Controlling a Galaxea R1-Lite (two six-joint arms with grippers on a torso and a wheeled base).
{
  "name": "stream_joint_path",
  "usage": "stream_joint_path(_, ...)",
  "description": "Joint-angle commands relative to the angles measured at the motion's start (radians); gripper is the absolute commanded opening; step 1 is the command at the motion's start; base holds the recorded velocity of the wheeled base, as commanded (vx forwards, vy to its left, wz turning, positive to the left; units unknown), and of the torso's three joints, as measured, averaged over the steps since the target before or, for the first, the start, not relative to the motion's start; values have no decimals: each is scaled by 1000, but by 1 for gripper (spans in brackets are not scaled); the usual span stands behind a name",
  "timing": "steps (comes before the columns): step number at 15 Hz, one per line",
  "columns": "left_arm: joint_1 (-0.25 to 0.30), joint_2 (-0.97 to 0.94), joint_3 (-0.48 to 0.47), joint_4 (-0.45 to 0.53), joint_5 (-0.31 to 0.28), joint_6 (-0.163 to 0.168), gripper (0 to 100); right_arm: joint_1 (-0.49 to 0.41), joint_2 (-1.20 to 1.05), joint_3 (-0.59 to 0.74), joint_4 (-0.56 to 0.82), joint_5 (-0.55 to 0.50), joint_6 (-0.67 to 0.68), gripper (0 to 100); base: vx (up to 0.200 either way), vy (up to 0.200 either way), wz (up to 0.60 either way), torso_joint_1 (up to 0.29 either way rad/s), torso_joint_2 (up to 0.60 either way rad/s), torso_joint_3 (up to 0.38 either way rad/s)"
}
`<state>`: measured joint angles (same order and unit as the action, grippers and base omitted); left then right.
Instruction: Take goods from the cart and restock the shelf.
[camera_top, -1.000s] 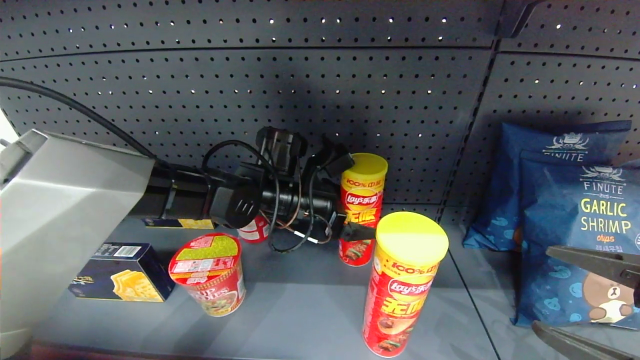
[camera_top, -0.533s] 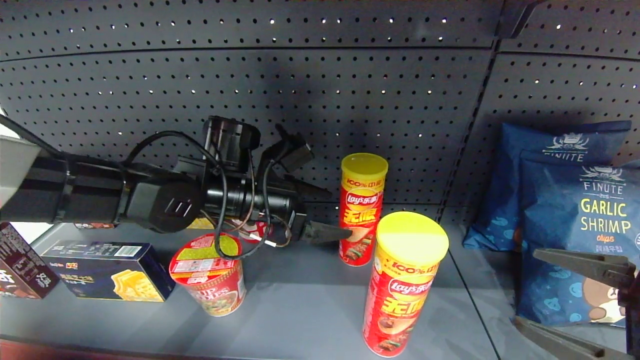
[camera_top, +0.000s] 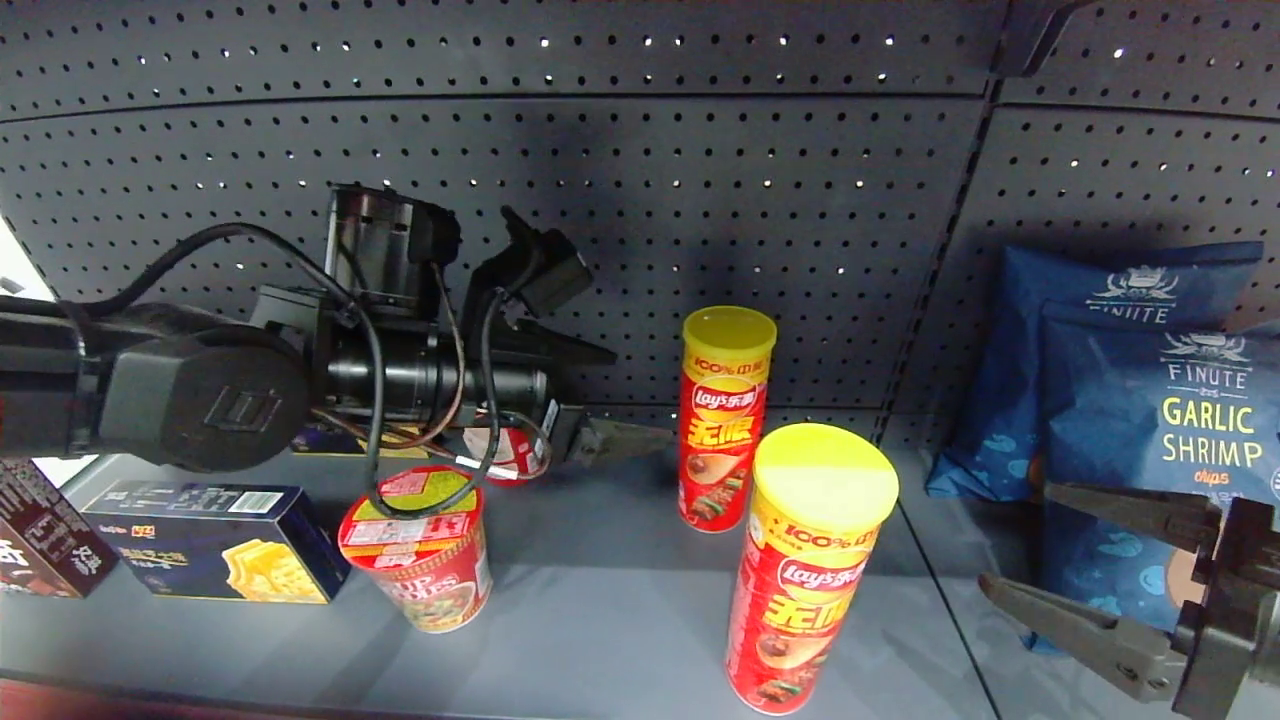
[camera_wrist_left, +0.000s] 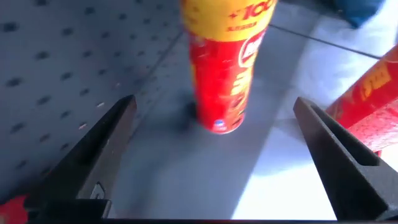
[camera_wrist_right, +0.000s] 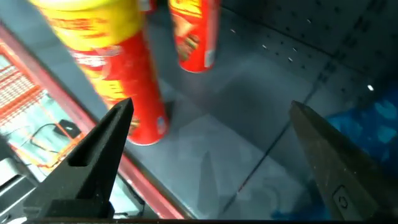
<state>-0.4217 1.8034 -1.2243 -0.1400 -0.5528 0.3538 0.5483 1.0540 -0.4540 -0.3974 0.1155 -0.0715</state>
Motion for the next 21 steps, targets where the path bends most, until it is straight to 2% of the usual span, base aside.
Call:
stream_joint_path(1,12,-110,52,0,33,-4,100,-18,23,2,0,-14,-1,100,0,0,0,0,0,0)
stream_joint_path(2,15,-148,77,3,56,-6,100,-16,35,-3,0,-31,1,100,0,0,0,0,0,0)
stream_joint_path(4,29,-213,127,3,139,-6,100,-18,67,-8,2,-40,-1,100,0,0,0,0,0,0)
stream_joint_path(6,35,-265,167,0,185,-6,100,-7,92,3,3,-79,-2,100,0,0,0,0,0,0)
stream_joint_path(7,43,-305,213,0,240,-9,100,10,109,11,6,-88,-4,100,0,0,0,0,0,0)
stream_joint_path(8,61,-322,259,-10,269,-7,100,25,129,14,15,-94,-4,100,0,0,0,0,0,0)
stream_joint_path(11,69,-360,292,-15,280,-6,100,33,193,46,11,-162,-2,100,0,0,0,0,0,0)
stream_joint_path(13,72,-363,321,-26,320,-10,100,36,231,58,-34,-162,9,100,0,0,0,0,0,0)
stream_joint_path(14,80,-368,358,-82,336,-12,100,35,242,72,-66,-160,4,100,0,0,0,0,0,0)
stream_joint_path(16,109,-372,408,-145,335,-10,100,32,259,80,-87,-162,4,100,0,0,0,0,0,0)
stream_joint_path(21,109,-369,436,-161,358,-4,100,84,313,67,-92,-191,1,100,0,0,0,0,0,0)
